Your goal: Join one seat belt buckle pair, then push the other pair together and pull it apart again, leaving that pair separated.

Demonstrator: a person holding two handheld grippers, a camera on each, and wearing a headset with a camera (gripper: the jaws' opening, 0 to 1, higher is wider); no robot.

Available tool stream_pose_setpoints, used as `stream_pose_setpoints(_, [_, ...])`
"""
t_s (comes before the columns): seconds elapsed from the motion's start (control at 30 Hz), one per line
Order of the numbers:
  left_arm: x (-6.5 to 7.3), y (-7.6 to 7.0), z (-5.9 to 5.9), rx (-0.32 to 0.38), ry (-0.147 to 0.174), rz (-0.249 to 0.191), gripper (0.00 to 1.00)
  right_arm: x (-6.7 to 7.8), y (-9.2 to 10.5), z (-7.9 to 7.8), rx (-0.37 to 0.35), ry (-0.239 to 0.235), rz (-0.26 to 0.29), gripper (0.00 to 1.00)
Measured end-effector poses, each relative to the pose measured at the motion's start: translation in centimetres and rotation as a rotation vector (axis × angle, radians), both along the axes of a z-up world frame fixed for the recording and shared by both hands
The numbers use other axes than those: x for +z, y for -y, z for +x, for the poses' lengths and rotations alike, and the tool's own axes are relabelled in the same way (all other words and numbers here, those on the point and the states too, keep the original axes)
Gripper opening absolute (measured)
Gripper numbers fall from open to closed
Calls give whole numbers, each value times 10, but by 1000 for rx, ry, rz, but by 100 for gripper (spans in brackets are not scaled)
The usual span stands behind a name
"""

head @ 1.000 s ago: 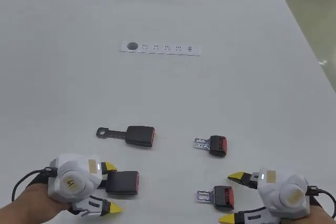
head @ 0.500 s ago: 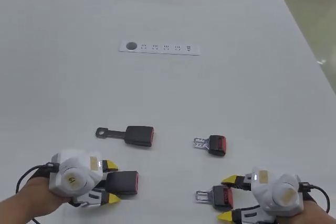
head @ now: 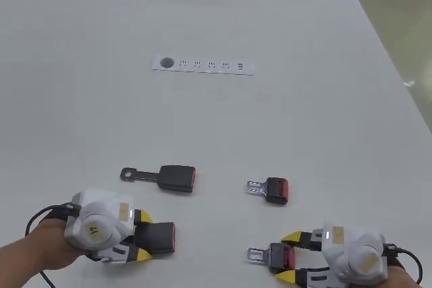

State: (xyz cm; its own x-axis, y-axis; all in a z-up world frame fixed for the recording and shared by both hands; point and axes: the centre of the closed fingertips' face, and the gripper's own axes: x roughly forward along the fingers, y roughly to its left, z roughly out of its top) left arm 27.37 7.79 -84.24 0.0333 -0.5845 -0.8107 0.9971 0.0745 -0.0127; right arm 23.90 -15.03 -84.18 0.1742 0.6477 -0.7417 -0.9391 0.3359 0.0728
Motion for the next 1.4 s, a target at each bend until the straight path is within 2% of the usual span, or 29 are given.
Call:
stream_pose_setpoints(0.23, [0,-1,0,-60,-3,18,34,0,-1,1,-17,1,16,37])
stream_pose_setpoints(0.57, [0,-1,0,-61,-15,18,34,1,-10,5,-37,1,31,36])
stream_pose_setpoints(0.87, [0,-1,1,-58,-19,15,34,1,-33,12,-16,3,48,36])
stream_pose_setpoints(1.4, [-1,-2,0,-57,-22,30,34,0,-90,25,57,11,68,36])
